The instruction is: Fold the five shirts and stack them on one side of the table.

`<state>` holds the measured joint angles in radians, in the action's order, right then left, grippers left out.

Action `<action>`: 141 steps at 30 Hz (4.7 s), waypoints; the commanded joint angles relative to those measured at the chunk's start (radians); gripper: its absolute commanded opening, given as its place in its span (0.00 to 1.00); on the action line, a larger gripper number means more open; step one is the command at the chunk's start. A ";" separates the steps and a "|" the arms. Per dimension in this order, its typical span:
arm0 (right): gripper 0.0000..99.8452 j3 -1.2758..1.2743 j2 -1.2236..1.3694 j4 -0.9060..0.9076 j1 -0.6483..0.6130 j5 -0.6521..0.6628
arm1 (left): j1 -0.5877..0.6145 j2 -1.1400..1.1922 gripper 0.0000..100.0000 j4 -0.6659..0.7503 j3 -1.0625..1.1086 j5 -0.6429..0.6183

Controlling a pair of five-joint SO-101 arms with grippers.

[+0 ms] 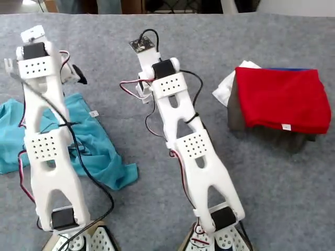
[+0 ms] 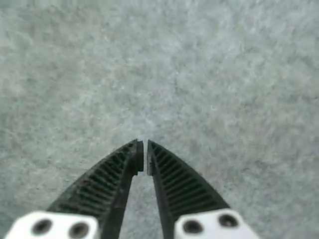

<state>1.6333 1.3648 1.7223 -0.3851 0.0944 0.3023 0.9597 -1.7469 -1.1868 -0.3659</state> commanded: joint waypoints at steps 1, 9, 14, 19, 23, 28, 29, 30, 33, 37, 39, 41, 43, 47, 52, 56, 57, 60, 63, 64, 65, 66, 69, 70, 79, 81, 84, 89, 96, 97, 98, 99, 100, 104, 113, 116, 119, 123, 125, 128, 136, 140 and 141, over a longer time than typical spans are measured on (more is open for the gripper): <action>0.02 0.039 -0.022 -0.018 0.029 0.009 | -0.015 0.021 0.28 -0.002 -0.053 -0.091; 0.02 0.039 -0.019 -0.020 0.038 0.009 | -0.022 0.063 0.27 0.080 -0.064 -0.158; 0.02 0.039 -0.018 -0.020 0.038 0.009 | -0.035 0.066 0.27 0.126 -0.054 -0.201; 0.02 0.039 -0.016 -0.020 0.038 0.009 | -0.042 0.068 0.27 0.192 -0.021 -0.253; 0.02 0.039 -0.016 -0.020 0.038 0.009 | -0.042 0.066 0.21 0.226 0.067 -0.245; 0.02 0.039 -0.016 -0.020 0.038 0.009 | -0.041 0.066 0.25 0.222 0.107 -0.245; 0.02 0.039 -0.016 -0.020 0.038 0.009 | -0.039 0.066 0.25 0.222 0.105 -0.245; 0.02 0.039 -0.016 -0.020 0.038 0.011 | -0.039 0.064 0.25 0.221 0.105 -0.244; 0.02 0.039 -0.016 -0.029 0.038 0.011 | -0.041 0.060 0.25 0.221 0.105 -0.219; 0.02 0.039 -0.016 -0.032 0.040 0.011 | -0.039 0.064 0.25 0.221 0.114 -0.210; 0.02 0.039 -0.016 -0.032 0.040 0.011 | -0.039 0.064 0.25 0.221 0.114 -0.203; 0.02 0.038 -0.016 -0.032 0.040 0.011 | -0.039 0.066 0.24 0.216 0.116 -0.207; 0.02 0.038 -0.016 -0.032 0.040 0.011 | -0.039 0.066 0.22 0.206 0.116 -0.209; 0.02 0.038 -0.016 -0.032 0.040 0.011 | -0.027 0.098 0.16 0.210 0.105 -0.209; 0.02 0.038 -0.016 -0.032 0.040 0.011 | -0.021 0.140 0.11 0.216 0.090 -0.226; 0.02 0.038 -0.016 -0.032 0.040 0.011 | -0.022 0.150 0.05 0.215 0.065 -0.227; 0.02 0.038 -0.016 -0.032 0.040 0.011 | -0.022 0.150 0.04 0.215 0.065 -0.227; 0.02 0.038 -0.016 -0.032 0.040 0.011 | -0.022 0.150 0.03 0.215 0.067 -0.229; 0.02 0.038 -0.015 -0.032 0.040 0.011 | -0.027 0.144 0.03 0.213 0.062 -0.229; 0.02 0.038 -0.015 -0.032 0.040 0.011 | -0.027 0.141 0.03 0.206 0.056 -0.227; 0.02 0.038 -0.015 -0.032 0.040 0.011 | -0.027 0.140 0.03 0.195 0.044 -0.227; 0.02 0.038 -0.015 -0.032 0.040 0.011 | -0.024 0.140 0.03 0.176 0.012 -0.226; 0.02 0.039 -0.025 -0.018 0.037 0.009 | 0.004 0.140 0.03 0.066 -0.170 -0.222; 0.02 0.039 -0.036 -0.005 0.035 0.009 | 0.019 0.140 0.03 0.037 -0.246 -0.222; 0.03 0.036 -0.143 0.044 0.032 0.009 | 0.248 -0.060 0.03 -0.012 -0.441 -0.135; 0.03 0.033 -0.162 0.044 0.012 0.009 | 0.308 -0.120 0.03 -0.012 -0.438 -0.132; 0.03 -0.022 -0.171 0.044 -0.037 0.032 | 0.401 -0.192 0.03 -0.011 -0.437 -0.100; 0.03 -0.211 -0.206 0.048 -0.164 0.040 | 0.522 -0.219 0.03 0.018 -0.426 -0.081; 0.11 -0.555 -0.479 0.044 -0.232 0.199 | 0.625 -0.049 0.03 0.204 -0.375 -0.080; 0.14 -0.607 -0.512 0.044 -0.239 0.230 | 0.627 -0.017 0.03 0.206 -0.375 -0.080; 0.17 -0.653 -0.539 0.043 -0.245 0.256 | 0.627 0.015 0.03 0.204 -0.380 -0.077; 0.19 -0.688 -0.556 0.038 -0.247 0.267 | 0.624 0.044 0.03 0.203 -0.380 -0.071; 0.20 -0.714 -0.570 0.032 -0.256 0.269 | 0.622 0.068 0.03 0.201 -0.380 -0.071; 0.21 -0.720 -0.578 0.037 -0.336 0.238 | 0.630 0.121 0.03 0.201 -0.380 -0.072; 0.02 -0.725 -0.573 -0.005 -0.531 0.226 | 0.730 0.127 0.03 0.210 -0.381 -0.066; 0.07 -0.719 -0.499 -0.011 -0.532 0.176 | 0.765 0.129 0.03 0.210 -0.375 -0.072; 0.10 -0.722 -0.404 -0.035 -0.532 0.164 | 0.762 0.129 0.03 0.201 -0.372 -0.072; 0.03 -0.693 -0.335 -0.002 -0.526 0.172 | 0.757 0.140 0.03 0.201 -0.352 -0.072; 0.02 -0.665 -0.335 0.008 -0.517 0.172 | 0.748 0.150 0.03 0.201 -0.351 -0.072; 0.01 -0.591 -0.349 0.040 -0.496 0.172 | 0.722 0.157 0.03 0.161 -0.349 -0.068; 0.01 -0.611 -0.578 0.040 -0.402 0.209 | 0.682 0.173 0.03 0.080 -0.354 0.040; 0.02 -0.633 -0.561 -0.120 -0.491 0.201 | 0.682 0.175 0.03 0.094 -0.352 0.038; 0.02 -0.639 -0.536 -0.164 -0.505 0.201 | 0.682 0.175 0.03 0.095 -0.352 0.038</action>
<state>0.9996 0.8508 1.6625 -0.8408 0.2923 0.9958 1.1500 -1.6594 -1.5275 -0.3353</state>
